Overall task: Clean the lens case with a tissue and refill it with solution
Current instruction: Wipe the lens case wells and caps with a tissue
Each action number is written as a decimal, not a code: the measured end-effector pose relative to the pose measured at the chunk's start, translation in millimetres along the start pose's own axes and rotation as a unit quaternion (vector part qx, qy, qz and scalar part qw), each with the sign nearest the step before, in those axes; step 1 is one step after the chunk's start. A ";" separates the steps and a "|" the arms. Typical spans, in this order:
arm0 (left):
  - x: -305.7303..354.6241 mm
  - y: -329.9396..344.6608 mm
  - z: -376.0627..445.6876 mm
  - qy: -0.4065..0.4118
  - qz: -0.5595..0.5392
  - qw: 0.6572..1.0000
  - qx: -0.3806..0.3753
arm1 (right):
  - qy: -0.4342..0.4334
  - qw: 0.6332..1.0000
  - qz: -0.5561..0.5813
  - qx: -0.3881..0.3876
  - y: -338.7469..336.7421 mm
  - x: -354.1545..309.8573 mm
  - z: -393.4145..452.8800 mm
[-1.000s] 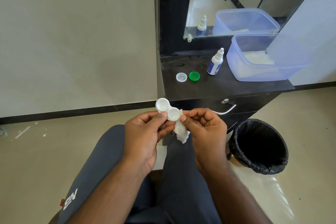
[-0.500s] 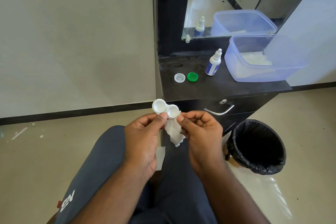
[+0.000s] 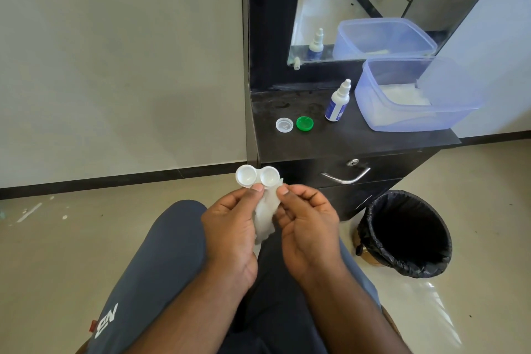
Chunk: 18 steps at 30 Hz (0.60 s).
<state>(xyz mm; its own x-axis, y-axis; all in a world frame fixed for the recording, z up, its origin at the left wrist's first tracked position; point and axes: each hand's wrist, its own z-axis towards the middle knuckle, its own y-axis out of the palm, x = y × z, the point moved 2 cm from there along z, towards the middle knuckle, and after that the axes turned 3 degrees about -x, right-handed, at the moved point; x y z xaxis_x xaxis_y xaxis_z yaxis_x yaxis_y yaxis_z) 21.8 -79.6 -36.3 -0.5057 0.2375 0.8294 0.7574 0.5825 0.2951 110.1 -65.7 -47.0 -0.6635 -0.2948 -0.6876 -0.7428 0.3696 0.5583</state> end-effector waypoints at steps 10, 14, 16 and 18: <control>15.6 -12.5 17.8 0.023 0.263 0.952 -0.158 | -0.118 0.963 -0.232 -0.067 -11.4 -34.6 9.4; 27.2 -18.2 22.9 0.091 0.394 0.900 -0.165 | -0.160 0.919 -0.334 -0.135 -7.6 -44.4 2.0; 30.0 -17.6 22.7 0.120 0.445 0.870 -0.176 | -0.162 0.920 -0.329 -0.138 -6.3 -43.6 0.0; 32.3 -15.8 21.7 0.139 0.476 0.847 -0.193 | -0.160 0.927 -0.312 -0.137 -5.0 -42.1 0.9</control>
<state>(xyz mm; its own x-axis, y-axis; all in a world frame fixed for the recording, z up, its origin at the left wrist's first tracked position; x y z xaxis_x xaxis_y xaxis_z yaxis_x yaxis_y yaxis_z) -15.4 -64.3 -24.5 0.4857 0.2325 0.8426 0.8730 -0.0795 -0.4812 141.8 -54.4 -21.3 -0.0702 -0.0841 -0.9940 -0.9967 -0.0347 0.0734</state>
